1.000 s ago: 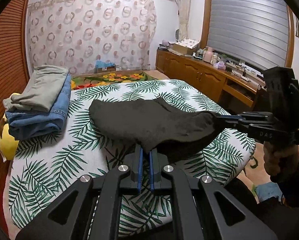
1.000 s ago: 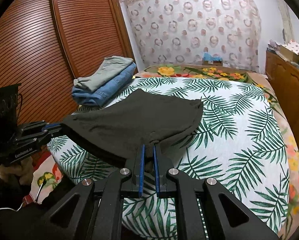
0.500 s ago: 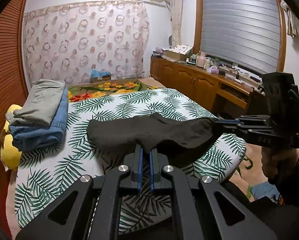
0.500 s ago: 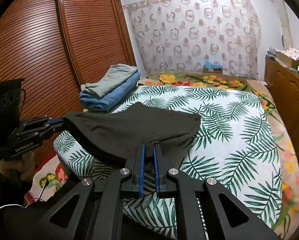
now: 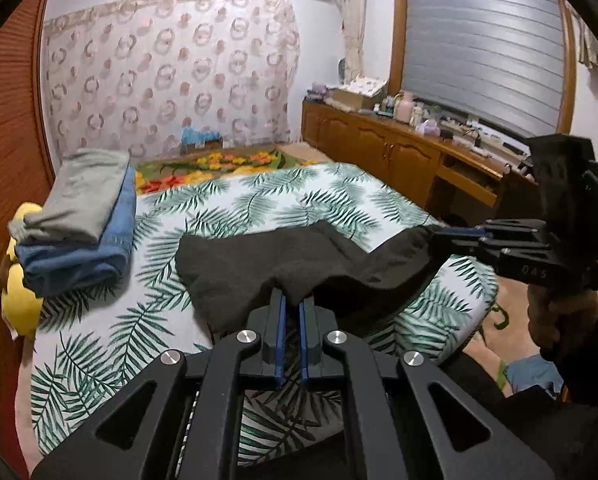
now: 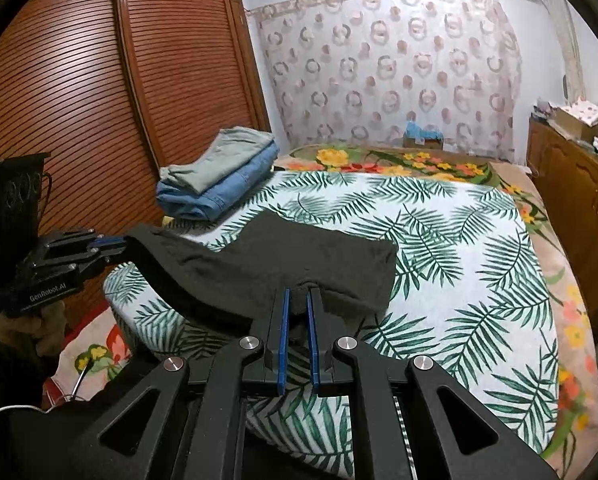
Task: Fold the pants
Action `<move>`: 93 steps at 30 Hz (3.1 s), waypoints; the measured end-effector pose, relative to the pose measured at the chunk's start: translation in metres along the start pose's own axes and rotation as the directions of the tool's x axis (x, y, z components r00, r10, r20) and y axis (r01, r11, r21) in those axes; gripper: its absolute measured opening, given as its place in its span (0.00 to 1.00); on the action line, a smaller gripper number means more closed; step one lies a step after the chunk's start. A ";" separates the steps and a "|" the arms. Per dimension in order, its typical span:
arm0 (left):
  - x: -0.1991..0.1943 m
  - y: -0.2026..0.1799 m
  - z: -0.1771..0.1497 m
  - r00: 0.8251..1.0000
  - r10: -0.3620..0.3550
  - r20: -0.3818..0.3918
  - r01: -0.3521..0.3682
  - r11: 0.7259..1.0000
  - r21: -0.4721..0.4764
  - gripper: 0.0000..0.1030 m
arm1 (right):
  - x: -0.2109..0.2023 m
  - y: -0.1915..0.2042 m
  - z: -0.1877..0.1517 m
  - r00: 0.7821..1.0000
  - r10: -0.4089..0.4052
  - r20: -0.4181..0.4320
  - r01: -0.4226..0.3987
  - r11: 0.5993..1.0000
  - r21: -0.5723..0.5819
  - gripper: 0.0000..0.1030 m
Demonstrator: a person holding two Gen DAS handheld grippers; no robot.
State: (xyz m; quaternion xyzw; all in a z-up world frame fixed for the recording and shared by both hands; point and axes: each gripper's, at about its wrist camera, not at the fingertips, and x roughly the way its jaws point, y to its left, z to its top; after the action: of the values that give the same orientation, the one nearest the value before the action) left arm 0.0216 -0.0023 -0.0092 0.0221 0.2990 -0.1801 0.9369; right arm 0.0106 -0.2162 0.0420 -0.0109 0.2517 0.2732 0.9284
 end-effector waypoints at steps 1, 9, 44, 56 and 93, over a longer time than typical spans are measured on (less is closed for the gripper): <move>0.004 0.003 -0.001 1.000 0.003 -0.009 -0.003 1.000 -0.006 0.06 | 0.004 0.000 0.002 1.000 -0.003 -0.003 0.003 1.000 0.002 0.08; 0.025 0.017 0.008 1.000 0.016 0.001 -0.016 0.999 -0.034 0.06 | 0.041 -0.008 0.018 1.000 -0.028 -0.003 0.028 0.999 0.017 0.08; 0.079 0.065 0.028 0.995 0.095 -0.022 -0.097 0.990 -0.101 0.51 | 0.159 -0.033 0.071 0.992 -0.082 -0.091 0.083 0.997 0.001 0.08; 0.103 0.067 0.011 0.988 0.084 -0.127 -0.093 0.993 -0.067 0.50 | 0.139 -0.039 0.058 0.990 -0.121 -0.068 0.118 0.992 -0.046 0.27; 0.152 0.090 0.038 0.983 0.077 -0.169 -0.093 0.992 -0.087 0.24 | 0.229 -0.052 0.080 0.980 -0.048 -0.191 0.015 0.985 -0.171 0.07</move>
State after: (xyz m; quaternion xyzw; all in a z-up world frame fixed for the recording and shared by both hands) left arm 0.1889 0.0272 -0.0700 0.0055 0.3824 -0.1231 0.9157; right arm 0.2397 -0.1333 -0.0024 -0.1202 0.3167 0.2764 0.8993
